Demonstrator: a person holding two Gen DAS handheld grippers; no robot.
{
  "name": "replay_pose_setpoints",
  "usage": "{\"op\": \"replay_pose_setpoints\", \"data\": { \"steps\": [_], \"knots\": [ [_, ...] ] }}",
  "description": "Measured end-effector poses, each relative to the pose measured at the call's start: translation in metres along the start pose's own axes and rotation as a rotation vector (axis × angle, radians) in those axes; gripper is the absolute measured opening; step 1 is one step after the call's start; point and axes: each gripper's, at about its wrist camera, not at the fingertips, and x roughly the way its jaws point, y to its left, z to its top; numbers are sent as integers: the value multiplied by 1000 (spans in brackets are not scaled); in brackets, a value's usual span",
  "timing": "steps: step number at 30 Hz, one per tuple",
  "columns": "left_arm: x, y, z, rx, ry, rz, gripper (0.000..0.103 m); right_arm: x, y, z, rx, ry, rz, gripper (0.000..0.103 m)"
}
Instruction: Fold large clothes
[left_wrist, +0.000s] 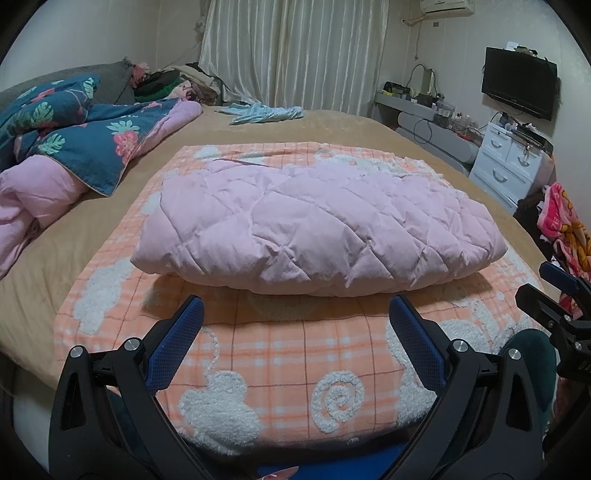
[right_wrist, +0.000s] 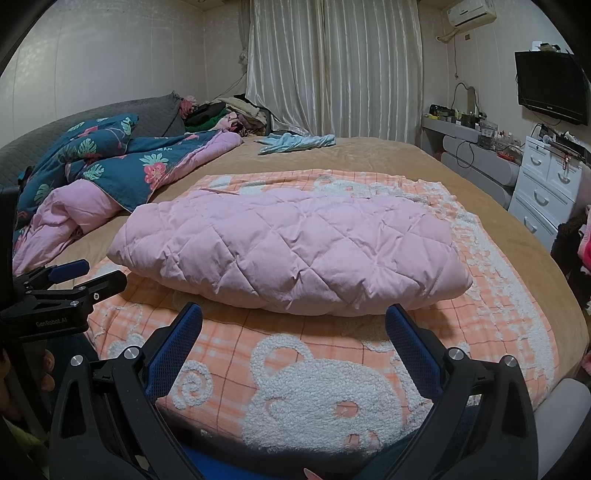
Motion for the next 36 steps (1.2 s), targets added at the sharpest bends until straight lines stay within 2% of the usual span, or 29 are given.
{"op": "replay_pose_setpoints", "data": {
  "steps": [12,15,18,21,23,27,29,31,32,36],
  "knots": [
    [-3,8,-1,-25,-14,0,94,-5,-4,-3,-4,1,-35,99],
    [0,12,0,-30,-8,46,94,-12,-23,-3,41,-15,-73,99],
    [6,25,2,-52,-1,48,94,-20,-49,-4,100,-34,-128,99],
    [16,48,9,-89,-1,85,94,-29,-99,-8,198,-50,-217,99],
    [26,75,18,-136,0,117,94,-36,-151,-16,293,-55,-316,99],
    [48,152,43,-209,-11,291,94,-43,-277,-58,462,-5,-652,99],
    [62,207,56,-277,2,375,94,-46,-357,-96,560,89,-853,99],
    [77,260,64,-335,28,480,94,-52,-420,-132,656,173,-970,99],
    [89,296,67,-375,51,555,94,-56,-449,-149,723,215,-984,99],
    [120,381,61,-427,115,731,94,-67,-532,-207,933,296,-1018,99]
  ]
}}
